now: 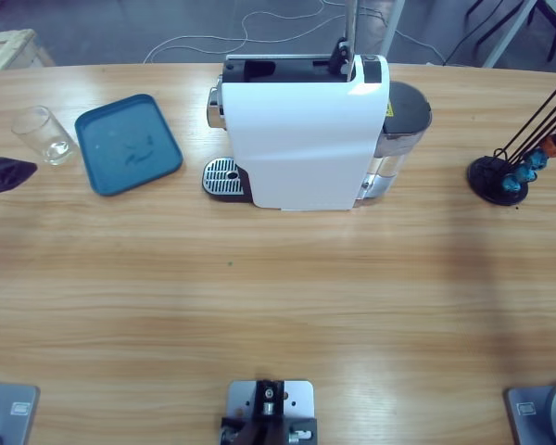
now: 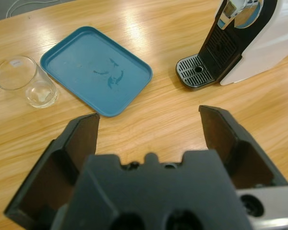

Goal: Pour coffee

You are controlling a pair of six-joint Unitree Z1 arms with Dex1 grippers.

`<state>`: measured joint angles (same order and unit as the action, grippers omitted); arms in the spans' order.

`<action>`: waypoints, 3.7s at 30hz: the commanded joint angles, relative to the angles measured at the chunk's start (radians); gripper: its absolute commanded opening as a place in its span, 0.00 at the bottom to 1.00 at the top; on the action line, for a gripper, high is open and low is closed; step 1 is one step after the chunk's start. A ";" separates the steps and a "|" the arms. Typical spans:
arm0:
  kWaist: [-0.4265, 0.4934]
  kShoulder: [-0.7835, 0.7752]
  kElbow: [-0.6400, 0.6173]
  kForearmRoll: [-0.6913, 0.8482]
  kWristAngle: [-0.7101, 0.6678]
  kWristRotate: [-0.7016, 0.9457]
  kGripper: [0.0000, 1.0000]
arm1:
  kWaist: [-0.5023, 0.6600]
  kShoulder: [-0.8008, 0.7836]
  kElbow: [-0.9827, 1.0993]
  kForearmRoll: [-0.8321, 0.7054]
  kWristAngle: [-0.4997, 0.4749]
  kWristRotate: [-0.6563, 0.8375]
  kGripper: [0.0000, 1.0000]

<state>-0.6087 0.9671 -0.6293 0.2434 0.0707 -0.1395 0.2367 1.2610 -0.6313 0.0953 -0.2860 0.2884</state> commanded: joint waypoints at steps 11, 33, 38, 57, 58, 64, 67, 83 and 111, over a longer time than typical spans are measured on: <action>-0.005 -0.011 0.039 -0.015 0.017 0.011 0.88 | -0.052 0.124 0.071 -0.136 -0.011 0.029 0.55; -0.005 -0.010 0.038 -0.015 0.017 0.011 0.88 | -0.080 0.158 0.062 -0.153 0.020 0.020 0.42; -0.005 -0.010 0.039 -0.015 0.016 0.011 0.88 | -0.086 0.173 0.062 -0.166 0.020 0.020 0.31; -0.005 -0.010 0.039 -0.015 0.017 0.011 0.88 | -0.089 0.198 0.063 -0.175 0.020 0.013 0.04; -0.005 -0.010 0.039 -0.015 0.017 0.011 0.88 | -0.089 0.197 0.064 -0.175 0.019 0.011 0.04; -0.005 -0.009 0.039 -0.015 0.016 0.011 0.88 | -0.088 0.161 0.078 -0.172 -0.006 -0.010 0.00; -0.005 -0.008 0.039 -0.016 0.017 0.011 0.88 | -0.083 0.120 0.079 -0.148 -0.005 -0.017 0.00; -0.005 -0.008 0.039 -0.018 0.015 0.011 0.88 | -0.053 -0.142 -0.338 0.360 0.001 -0.080 0.00; -0.005 -0.024 0.066 -0.058 0.009 0.010 0.88 | 0.694 0.626 -1.222 0.796 0.509 -0.894 0.00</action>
<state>-0.6110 0.9671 -0.6014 0.1963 0.0708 -0.1395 0.9620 1.7094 -1.7902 0.8850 0.1603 -0.5118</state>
